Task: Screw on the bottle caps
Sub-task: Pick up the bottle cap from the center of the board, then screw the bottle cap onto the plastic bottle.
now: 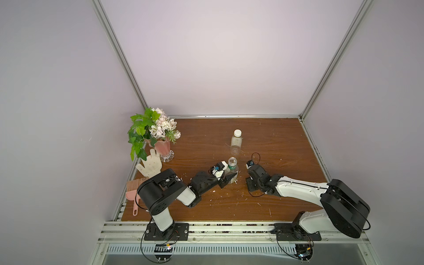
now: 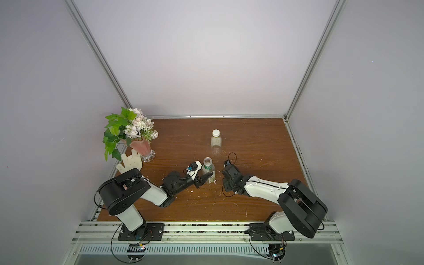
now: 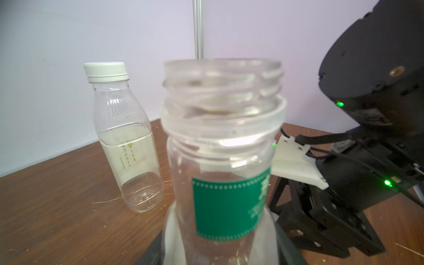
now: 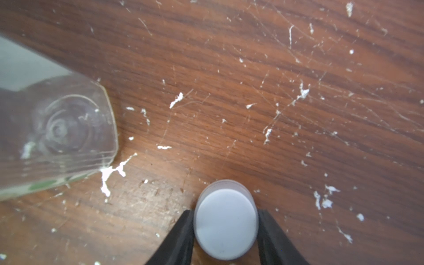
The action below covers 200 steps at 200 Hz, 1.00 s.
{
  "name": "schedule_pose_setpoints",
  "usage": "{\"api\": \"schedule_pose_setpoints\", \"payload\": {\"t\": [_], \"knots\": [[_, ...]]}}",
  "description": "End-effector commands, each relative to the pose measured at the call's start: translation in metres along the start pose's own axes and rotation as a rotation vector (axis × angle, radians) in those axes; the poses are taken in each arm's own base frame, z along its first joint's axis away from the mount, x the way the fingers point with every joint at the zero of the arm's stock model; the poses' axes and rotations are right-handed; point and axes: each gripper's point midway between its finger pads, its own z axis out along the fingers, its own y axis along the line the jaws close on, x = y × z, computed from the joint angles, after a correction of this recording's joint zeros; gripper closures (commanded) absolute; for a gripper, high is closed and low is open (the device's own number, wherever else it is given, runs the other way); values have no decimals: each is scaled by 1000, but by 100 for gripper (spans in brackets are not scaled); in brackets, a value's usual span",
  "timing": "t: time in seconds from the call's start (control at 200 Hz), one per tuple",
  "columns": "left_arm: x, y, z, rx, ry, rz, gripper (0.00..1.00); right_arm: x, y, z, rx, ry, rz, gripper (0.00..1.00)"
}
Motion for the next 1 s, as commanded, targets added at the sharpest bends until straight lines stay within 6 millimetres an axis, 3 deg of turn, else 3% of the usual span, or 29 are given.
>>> {"api": "schedule_pose_setpoints", "payload": {"t": [0.0, 0.235, 0.48, 0.996], "knots": [[-6, -1, -2, 17, -23, -5, 44, -16, 4, -2, 5, -36, -9, 55], [-5, -6, -2, 46, -19, -11, 44, -23, 2, -14, 8, -54, -17, 57], [-4, -13, 4, 81, -20, -10, 45, -39, -3, -45, 9, -98, -35, 56], [3, -47, 27, 172, 8, 24, 45, -101, 15, -155, -143, -213, -107, 58]]}}
